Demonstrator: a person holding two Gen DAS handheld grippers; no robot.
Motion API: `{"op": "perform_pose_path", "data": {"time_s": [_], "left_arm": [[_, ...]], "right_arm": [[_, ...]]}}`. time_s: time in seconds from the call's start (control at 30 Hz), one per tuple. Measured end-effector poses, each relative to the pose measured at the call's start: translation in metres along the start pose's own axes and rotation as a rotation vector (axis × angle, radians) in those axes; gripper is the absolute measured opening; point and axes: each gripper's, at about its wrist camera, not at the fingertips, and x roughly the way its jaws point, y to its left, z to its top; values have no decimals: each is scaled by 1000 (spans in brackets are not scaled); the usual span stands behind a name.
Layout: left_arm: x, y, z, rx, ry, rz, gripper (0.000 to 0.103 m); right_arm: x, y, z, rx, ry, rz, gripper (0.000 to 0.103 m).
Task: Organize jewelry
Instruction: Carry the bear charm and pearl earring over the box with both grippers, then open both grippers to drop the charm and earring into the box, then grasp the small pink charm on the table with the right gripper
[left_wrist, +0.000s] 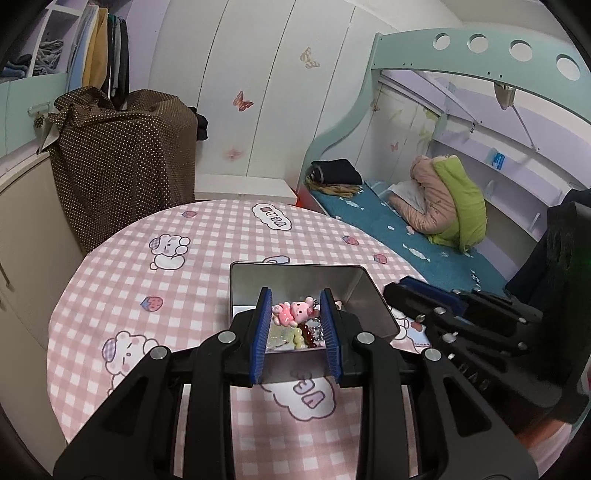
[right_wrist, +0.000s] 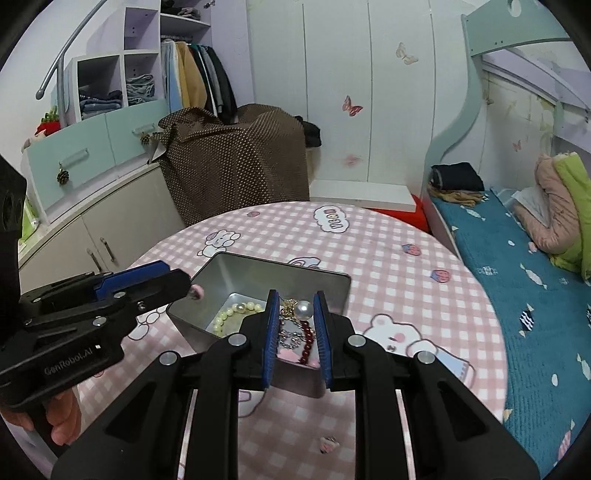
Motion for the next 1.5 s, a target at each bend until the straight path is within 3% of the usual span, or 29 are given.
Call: {"op": "perform_pose_path", "data": {"time_s": [0.3,0.33,0.37,0.43,0.53,0.57,0.63,0.97,1.17,1.5], "left_arm": [[24,5,2,-16,33,10,27],[27,6,3,-20,37,13,27],[30,7,3,-26,43,13,27],[33,8,4,-26,52,26,28],[37,10,2,-23,63,40,31],[38,11,1,-26,67,47,42],[40,12,-1,-33,69,57,50],[38,6,-9,-23,88,58,50],[28,5,-8,-20,71,66,56],[16,17,-8,-35,64,122,61]], "right_arm": [[19,-5,-1,25,37,41,19],[20,-7,-1,32,38,42,29],[20,-9,-1,40,40,39,47],[17,-15,0,49,21,0,58],[16,-27,-1,80,25,-21,58],[16,-30,-2,85,28,-30,58],[16,-36,-4,97,35,-51,59],[5,-43,-10,106,44,-84,62],[0,-49,-18,110,54,-105,66],[-1,-42,-63,76,166,-88,62]]}}
